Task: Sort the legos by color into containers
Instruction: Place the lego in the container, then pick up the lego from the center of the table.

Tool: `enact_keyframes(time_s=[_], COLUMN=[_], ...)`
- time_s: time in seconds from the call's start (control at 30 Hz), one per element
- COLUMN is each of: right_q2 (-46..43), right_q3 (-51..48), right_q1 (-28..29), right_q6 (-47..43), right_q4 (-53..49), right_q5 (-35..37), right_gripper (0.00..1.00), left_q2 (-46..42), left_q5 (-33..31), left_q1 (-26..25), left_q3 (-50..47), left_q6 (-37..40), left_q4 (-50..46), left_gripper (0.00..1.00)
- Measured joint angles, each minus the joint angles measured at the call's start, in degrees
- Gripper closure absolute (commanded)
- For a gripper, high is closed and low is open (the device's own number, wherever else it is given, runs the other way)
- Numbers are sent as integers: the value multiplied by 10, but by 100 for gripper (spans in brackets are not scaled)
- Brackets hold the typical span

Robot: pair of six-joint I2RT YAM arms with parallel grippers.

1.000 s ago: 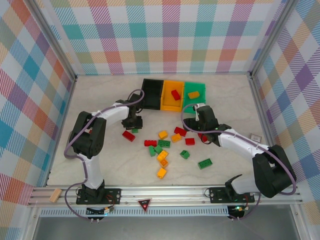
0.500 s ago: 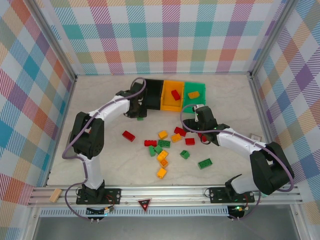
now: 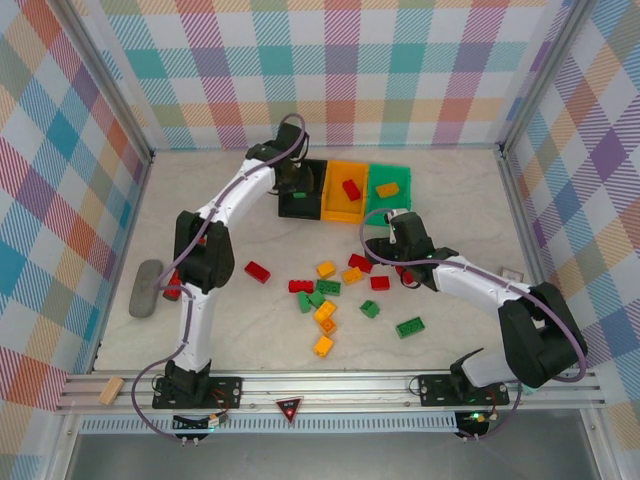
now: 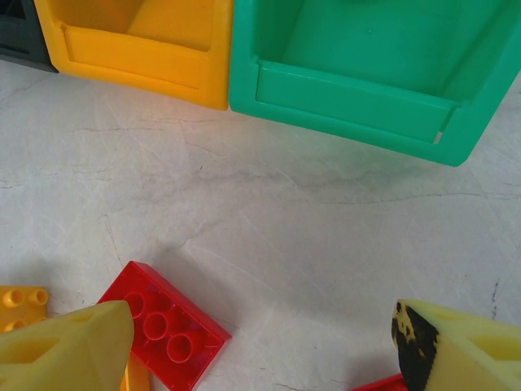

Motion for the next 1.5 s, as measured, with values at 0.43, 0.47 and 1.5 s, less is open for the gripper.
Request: enact_keyframes(time_s=[0.43, 0.47, 1.5], right_q2=[-2, -2, -2], right_q3=[-2, -2, -2], right_q1=[0, 0, 0], right_q6=[7, 7, 15], right_q4=[21, 21, 24], right_q5=[-4, -4, -6], right_gripper=[17, 17, 16], left_q2=[-212, -245, -245], left_q5=[13, 19, 36], left_q1=[-71, -79, -236], left_q3=[-346, -379, -524], left_q6=[29, 36, 158], left_q4=[101, 117, 139], left_gripper=[40, 40, 12])
